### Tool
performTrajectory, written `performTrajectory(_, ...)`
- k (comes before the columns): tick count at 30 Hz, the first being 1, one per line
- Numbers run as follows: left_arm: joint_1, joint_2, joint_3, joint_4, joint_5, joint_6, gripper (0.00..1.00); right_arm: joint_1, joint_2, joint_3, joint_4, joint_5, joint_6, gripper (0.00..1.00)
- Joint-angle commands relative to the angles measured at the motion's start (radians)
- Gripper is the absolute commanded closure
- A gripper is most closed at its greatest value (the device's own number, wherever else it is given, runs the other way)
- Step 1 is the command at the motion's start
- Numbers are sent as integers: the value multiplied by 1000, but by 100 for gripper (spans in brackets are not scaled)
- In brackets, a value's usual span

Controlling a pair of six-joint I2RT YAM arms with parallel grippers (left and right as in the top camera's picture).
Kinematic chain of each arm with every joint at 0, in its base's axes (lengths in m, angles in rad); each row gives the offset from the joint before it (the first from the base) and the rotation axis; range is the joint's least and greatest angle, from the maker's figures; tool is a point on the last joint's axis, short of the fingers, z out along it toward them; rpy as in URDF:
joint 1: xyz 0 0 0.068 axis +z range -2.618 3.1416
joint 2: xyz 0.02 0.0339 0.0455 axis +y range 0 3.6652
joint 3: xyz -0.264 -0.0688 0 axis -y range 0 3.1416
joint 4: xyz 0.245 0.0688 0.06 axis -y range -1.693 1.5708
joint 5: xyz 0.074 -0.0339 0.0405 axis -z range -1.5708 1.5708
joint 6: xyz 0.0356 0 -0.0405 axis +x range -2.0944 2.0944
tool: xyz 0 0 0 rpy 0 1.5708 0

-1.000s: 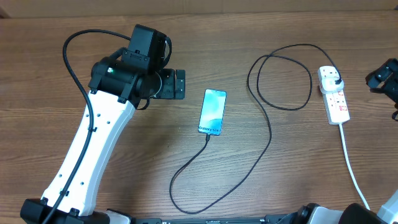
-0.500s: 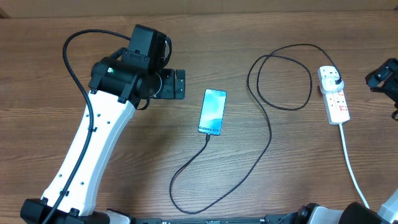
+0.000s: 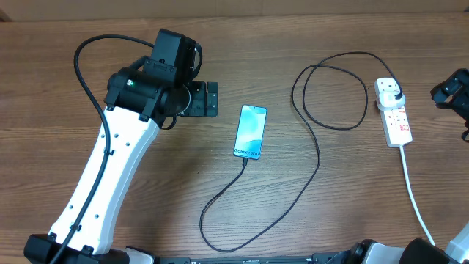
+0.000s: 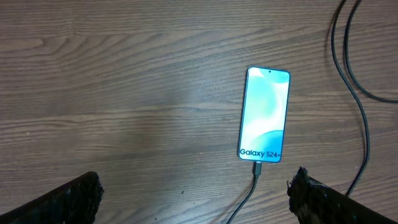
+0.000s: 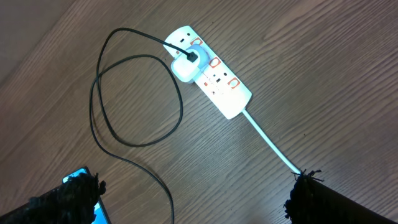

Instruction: Plug charger to phone and switch on socket

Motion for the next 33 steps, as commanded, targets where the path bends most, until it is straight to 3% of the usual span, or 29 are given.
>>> performTrajectory(1, 3, 1, 8, -10, -35, 26, 0, -4, -2, 20, 3, 10, 0, 0)
performTrajectory(11, -34, -63, -44, 255, -35, 117, 0, -4, -2, 20, 3, 10, 0, 0)
performTrajectory(16, -37, -176, -178, 451, -35, 156, 1, -4, -2, 20, 3, 10, 0, 0)
performTrajectory(25, -21, -529, -743, 1073, -29, 251, 0, -4, -2, 20, 3, 10, 0, 0)
performTrajectory(29, 57, -700, -1004, 1421, 74, 251, 0, -4, -2, 20, 3, 10, 0, 0)
performTrajectory(33, 127, -830, -1155, 1621, 127, 251, 1, -4, -2, 20, 3, 10, 0, 0)
